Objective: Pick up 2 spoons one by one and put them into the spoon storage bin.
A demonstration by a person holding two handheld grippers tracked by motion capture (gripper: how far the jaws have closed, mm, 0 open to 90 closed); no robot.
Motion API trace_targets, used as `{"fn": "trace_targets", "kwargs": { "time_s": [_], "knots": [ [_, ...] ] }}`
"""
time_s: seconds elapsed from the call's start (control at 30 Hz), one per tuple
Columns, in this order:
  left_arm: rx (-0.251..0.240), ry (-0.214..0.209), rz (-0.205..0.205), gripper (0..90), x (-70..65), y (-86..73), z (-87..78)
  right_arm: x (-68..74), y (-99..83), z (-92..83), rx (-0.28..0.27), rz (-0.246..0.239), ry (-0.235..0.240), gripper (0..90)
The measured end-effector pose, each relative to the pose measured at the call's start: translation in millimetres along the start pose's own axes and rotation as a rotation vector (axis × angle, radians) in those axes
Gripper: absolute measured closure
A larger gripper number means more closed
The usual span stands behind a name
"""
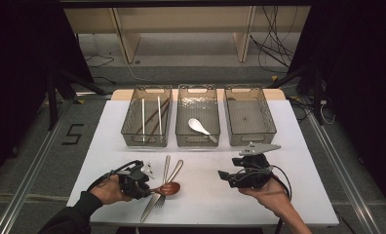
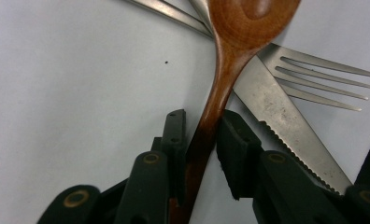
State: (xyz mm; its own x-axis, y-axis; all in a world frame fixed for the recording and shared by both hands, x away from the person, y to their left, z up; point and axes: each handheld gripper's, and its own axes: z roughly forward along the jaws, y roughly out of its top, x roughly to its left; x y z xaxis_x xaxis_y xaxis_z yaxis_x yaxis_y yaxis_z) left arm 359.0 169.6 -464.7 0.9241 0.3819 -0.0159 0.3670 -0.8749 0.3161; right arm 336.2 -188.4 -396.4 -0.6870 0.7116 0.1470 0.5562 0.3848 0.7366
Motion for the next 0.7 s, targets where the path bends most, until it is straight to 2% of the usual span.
{"fn": "trace_targets", "kwargs": {
  "time_s": [0.1, 0.23, 0.47, 0.53, 0.7],
  "knots": [
    [-0.011, 0.002, -0.002, 78.2, -1.3, 0.7, 0.0, 0.1, 0.2, 0.2, 0.0, 0.001, 0.0, 31.9],
    [-0.017, 0.013, -0.019, 79.0, 0.4, 0.6, -0.7, 0.2, 0.1, 0.2, 0.002, 0.001, 0.001, 32.0],
    [-0.079, 0.043, -0.064, 79.4, 4.8, 1.5, -10.7, -0.1, 0.0, 0.0, 0.0, 0.0, 0.0, 32.0],
    [-0.115, 0.065, -0.09, 79.4, 6.1, 2.0, -15.0, -0.2, -0.1, -0.2, -0.002, 0.001, -0.001, 31.9],
    [-0.245, 0.099, -0.175, 79.4, 10.8, 4.1, -27.4, -0.8, -0.2, 0.3, -0.002, 0.004, -0.001, 31.7]
  ]
}}
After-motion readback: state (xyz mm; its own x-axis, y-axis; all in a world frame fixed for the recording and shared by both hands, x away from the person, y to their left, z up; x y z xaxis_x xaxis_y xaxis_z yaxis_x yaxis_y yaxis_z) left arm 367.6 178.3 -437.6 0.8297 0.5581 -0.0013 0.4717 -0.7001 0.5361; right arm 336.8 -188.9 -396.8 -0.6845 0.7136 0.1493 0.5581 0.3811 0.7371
